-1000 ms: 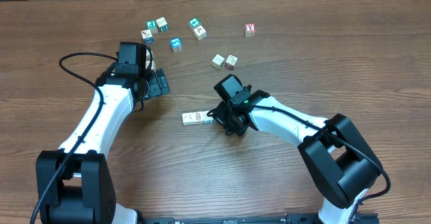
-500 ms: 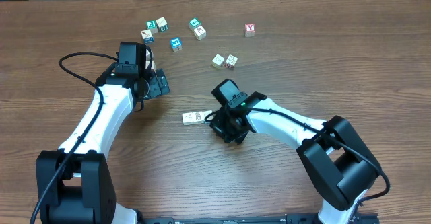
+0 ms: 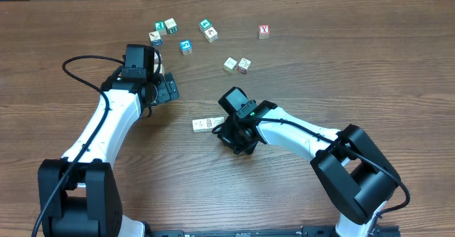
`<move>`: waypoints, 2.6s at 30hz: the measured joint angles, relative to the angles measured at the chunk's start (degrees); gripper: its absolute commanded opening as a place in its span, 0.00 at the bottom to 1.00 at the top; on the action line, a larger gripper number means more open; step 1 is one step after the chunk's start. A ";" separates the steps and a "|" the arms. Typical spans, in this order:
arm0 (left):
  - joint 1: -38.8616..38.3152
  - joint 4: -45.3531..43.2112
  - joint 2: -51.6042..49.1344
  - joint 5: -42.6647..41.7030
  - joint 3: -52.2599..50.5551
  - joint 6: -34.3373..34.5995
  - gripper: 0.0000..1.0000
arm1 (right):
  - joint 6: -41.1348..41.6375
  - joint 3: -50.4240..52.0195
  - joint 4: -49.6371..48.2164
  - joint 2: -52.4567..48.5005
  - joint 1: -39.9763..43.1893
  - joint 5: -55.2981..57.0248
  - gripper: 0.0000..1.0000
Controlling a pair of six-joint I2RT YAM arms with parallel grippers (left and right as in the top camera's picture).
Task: Form a horizontal line
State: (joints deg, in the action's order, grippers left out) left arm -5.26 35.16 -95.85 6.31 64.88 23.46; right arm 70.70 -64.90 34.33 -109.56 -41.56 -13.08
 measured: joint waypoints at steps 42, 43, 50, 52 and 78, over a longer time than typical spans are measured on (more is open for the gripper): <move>0.00 0.00 0.00 0.00 0.00 0.00 1.00 | -0.20 0.04 -0.37 0.00 -0.02 -0.02 0.04; 0.00 0.02 0.00 0.00 0.00 0.00 1.00 | -0.22 0.07 -0.63 0.00 -0.04 0.00 0.04; 0.00 0.00 0.00 0.00 0.00 0.00 1.00 | -0.22 0.22 -2.25 -0.02 -0.11 0.96 0.04; 0.00 0.00 0.00 0.00 0.00 0.00 1.00 | -0.20 0.26 -2.69 -0.02 -0.11 1.60 0.04; 0.00 0.00 0.00 0.00 0.00 0.00 1.00 | -0.20 0.42 -7.10 -0.61 -1.22 4.81 0.04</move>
State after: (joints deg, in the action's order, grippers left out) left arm -5.26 35.16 -95.85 6.31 64.88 23.46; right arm 70.50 -64.49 27.22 -110.17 -42.78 -8.27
